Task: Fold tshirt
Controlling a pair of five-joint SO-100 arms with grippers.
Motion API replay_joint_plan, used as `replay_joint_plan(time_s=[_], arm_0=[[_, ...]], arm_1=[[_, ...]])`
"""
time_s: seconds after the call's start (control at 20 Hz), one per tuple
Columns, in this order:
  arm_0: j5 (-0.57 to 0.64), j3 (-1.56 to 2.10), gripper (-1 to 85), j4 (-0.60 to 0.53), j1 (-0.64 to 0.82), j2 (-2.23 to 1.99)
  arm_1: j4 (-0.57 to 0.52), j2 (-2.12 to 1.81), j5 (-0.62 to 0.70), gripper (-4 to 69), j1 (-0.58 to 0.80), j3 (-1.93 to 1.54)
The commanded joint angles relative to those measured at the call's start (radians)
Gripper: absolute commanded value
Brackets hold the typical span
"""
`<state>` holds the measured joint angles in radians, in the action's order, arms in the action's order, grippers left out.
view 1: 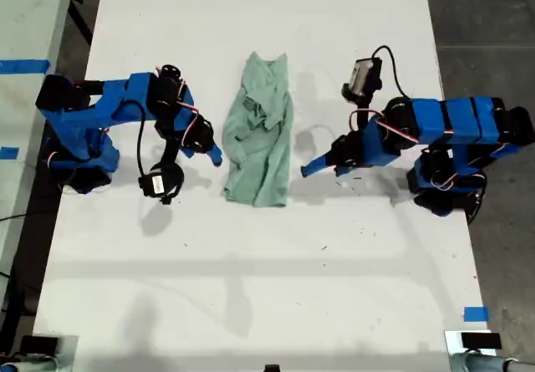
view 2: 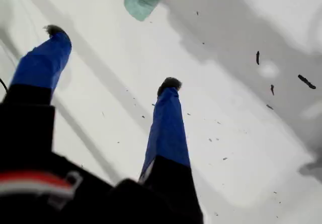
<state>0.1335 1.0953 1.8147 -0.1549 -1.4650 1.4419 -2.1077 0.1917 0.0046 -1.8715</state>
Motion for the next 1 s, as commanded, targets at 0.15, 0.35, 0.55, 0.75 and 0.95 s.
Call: replay_joint_plan(time_s=[0.15,0.35,0.55,0.75,0.95], arm_0=[[-0.011,0.298,20.7,-0.23,0.017,-0.187],[0.02,0.252,22.6,-0.333,0.023,-0.048],[0.037,0.236,24.4,-0.388,0.032,0.052],[0.066,0.218,25.1,-0.425,0.057,0.166],[0.084,0.127,25.1,-0.417,0.072,0.229]], arm_1=[[0.006,0.179,0.051,32.3,-0.014,0.225],[0.003,0.411,0.097,32.5,-0.009,0.414],[0.003,0.609,0.132,32.4,0.009,0.549],[-0.038,0.742,0.152,32.4,0.026,0.595],[-0.037,0.761,0.166,32.3,0.043,0.617]])
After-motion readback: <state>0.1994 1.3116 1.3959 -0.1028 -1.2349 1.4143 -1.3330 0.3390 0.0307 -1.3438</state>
